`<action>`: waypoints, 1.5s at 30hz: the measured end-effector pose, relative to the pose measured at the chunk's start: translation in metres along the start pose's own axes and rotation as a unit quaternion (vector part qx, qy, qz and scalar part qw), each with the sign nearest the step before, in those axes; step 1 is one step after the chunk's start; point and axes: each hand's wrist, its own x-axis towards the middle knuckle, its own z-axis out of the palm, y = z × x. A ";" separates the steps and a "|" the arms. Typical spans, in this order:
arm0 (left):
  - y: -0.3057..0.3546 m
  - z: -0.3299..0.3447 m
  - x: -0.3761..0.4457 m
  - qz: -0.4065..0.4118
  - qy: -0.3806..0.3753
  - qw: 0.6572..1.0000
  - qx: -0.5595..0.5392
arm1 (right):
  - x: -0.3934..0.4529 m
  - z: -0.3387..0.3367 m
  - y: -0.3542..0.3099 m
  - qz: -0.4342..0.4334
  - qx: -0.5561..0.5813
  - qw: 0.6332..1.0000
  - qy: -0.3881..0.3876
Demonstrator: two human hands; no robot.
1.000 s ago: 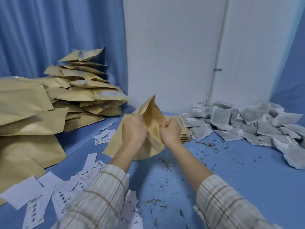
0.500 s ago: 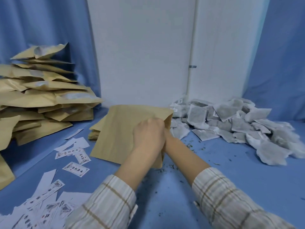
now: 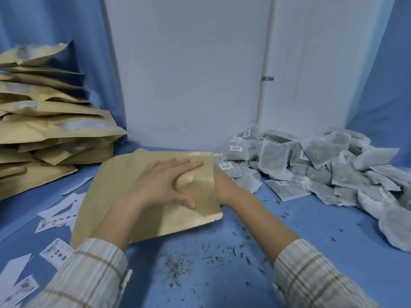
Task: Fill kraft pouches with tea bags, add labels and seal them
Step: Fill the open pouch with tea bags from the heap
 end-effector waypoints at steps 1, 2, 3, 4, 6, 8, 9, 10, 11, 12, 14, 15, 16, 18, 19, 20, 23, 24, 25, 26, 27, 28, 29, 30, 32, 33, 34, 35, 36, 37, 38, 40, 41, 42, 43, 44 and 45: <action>-0.006 0.002 0.004 -0.012 0.025 1.000 0.013 | 0.000 -0.002 0.006 -0.015 0.018 0.998 0.062; -0.011 0.005 0.006 -0.023 0.042 0.998 0.037 | -0.002 -0.005 0.015 -0.007 0.027 0.988 0.151; -0.015 0.007 0.009 -0.035 0.051 0.996 0.063 | -0.003 -0.007 0.027 0.024 0.002 0.972 0.235; -0.017 0.011 0.011 -0.042 0.059 0.994 0.081 | -0.008 -0.011 0.037 0.074 -0.059 0.953 0.287; -0.019 0.016 0.016 -0.050 0.064 0.993 0.088 | -0.012 -0.014 0.060 0.221 -0.177 0.925 0.254; -0.021 0.020 0.019 -0.048 0.067 0.993 0.082 | -0.015 -0.012 0.071 0.290 -0.184 0.921 0.183; -0.022 0.021 0.022 -0.047 0.067 0.994 0.079 | -0.014 -0.009 0.076 0.291 -0.178 0.926 0.164; -0.022 0.021 0.023 -0.047 0.062 0.994 0.074 | -0.013 -0.008 0.078 0.282 -0.176 0.930 0.155; -0.023 0.021 0.024 -0.050 0.055 0.995 0.065 | -0.012 -0.008 0.081 0.269 -0.172 0.935 0.157; -0.023 0.021 0.024 -0.052 0.047 0.996 0.052 | -0.011 -0.010 0.083 0.253 -0.156 0.940 0.165; -0.024 0.019 0.022 -0.052 0.035 0.998 0.021 | -0.013 -0.019 0.085 0.217 -0.106 0.951 0.194; -0.024 0.018 0.022 -0.049 0.036 0.998 0.004 | -0.015 -0.023 0.087 0.199 -0.090 0.954 0.205; -0.023 0.016 0.022 -0.045 0.039 0.998 -0.009 | -0.017 -0.027 0.087 0.188 -0.081 0.957 0.206; -0.022 0.014 0.020 -0.039 0.041 0.998 -0.023 | -0.018 -0.033 0.086 0.179 -0.068 0.961 0.198; -0.021 0.014 0.019 -0.036 0.042 0.998 -0.029 | -0.018 -0.036 0.085 0.179 -0.058 0.961 0.201; -0.021 0.014 0.018 -0.033 0.044 0.998 -0.038 | -0.017 -0.041 0.082 0.181 -0.042 0.959 0.216; -0.022 0.010 0.014 -0.023 0.052 0.995 -0.076 | -0.023 -0.062 0.070 0.171 0.046 0.927 0.332; -0.022 0.009 0.014 -0.021 0.056 0.994 -0.087 | -0.028 -0.066 0.064 0.156 0.072 0.917 0.359; -0.021 0.008 0.013 -0.019 0.059 0.993 -0.098 | -0.032 -0.064 0.056 0.140 0.089 0.915 0.366; -0.019 0.007 0.014 -0.018 0.062 0.992 -0.110 | -0.033 -0.059 0.044 0.124 0.102 0.920 0.357; -0.016 0.007 0.014 -0.015 0.064 0.991 -0.120 | -0.031 -0.049 0.033 0.107 0.112 0.929 0.337; -0.012 0.007 0.014 -0.010 0.066 0.990 -0.127 | -0.028 -0.036 0.022 0.092 0.126 0.942 0.299; -0.009 0.008 0.015 -0.002 0.066 0.989 -0.130 | -0.023 -0.025 0.011 0.078 0.142 0.958 0.235; -0.007 0.008 0.015 0.006 0.063 0.989 -0.132 | -0.019 -0.016 0.004 0.066 0.158 0.975 0.141; -0.008 0.008 0.014 0.014 0.056 0.989 -0.133 | -0.010 -0.005 0.003 0.042 0.173 0.984 -0.025; -0.011 0.007 0.013 0.012 0.056 0.990 -0.131 | -0.006 -0.005 0.008 0.028 0.185 0.982 -0.021; -0.015 0.005 0.011 0.004 0.062 0.990 -0.124 | 0.000 -0.006 0.015 0.028 0.194 0.980 0.042; -0.020 0.004 0.010 -0.007 0.070 0.991 -0.116 | 0.006 -0.008 0.026 0.053 0.159 0.976 0.136; -0.024 0.002 0.009 -0.016 0.077 0.991 -0.110 | 0.012 -0.010 0.037 0.089 0.075 0.972 0.204; -0.027 0.002 0.008 -0.020 0.083 0.991 -0.108 | 0.017 -0.010 0.046 0.134 -0.029 0.969 0.206; -0.029 0.001 0.008 -0.021 0.086 0.990 -0.109 | 0.021 -0.009 0.052 0.168 -0.105 0.967 0.162; -0.030 0.002 0.009 -0.023 0.083 0.990 -0.109 | 0.026 -0.005 0.060 0.184 -0.118 0.970 0.105; -0.030 0.002 0.011 -0.024 0.080 0.991 -0.105 | 0.026 -0.005 0.062 0.173 -0.081 0.972 0.134; -0.031 0.004 0.012 -0.025 0.078 0.991 -0.102 | 0.022 -0.007 0.064 0.157 -0.034 0.970 0.184; -0.031 0.005 0.013 -0.026 0.076 0.992 -0.100 | 0.016 -0.011 0.065 0.135 0.019 0.963 0.231; -0.031 0.007 0.014 -0.029 0.073 0.992 -0.099 | 0.009 -0.016 0.067 0.108 0.074 0.959 0.253; -0.031 0.008 0.015 -0.030 0.072 0.992 -0.099 | 0.003 -0.023 0.069 0.078 0.124 0.959 0.243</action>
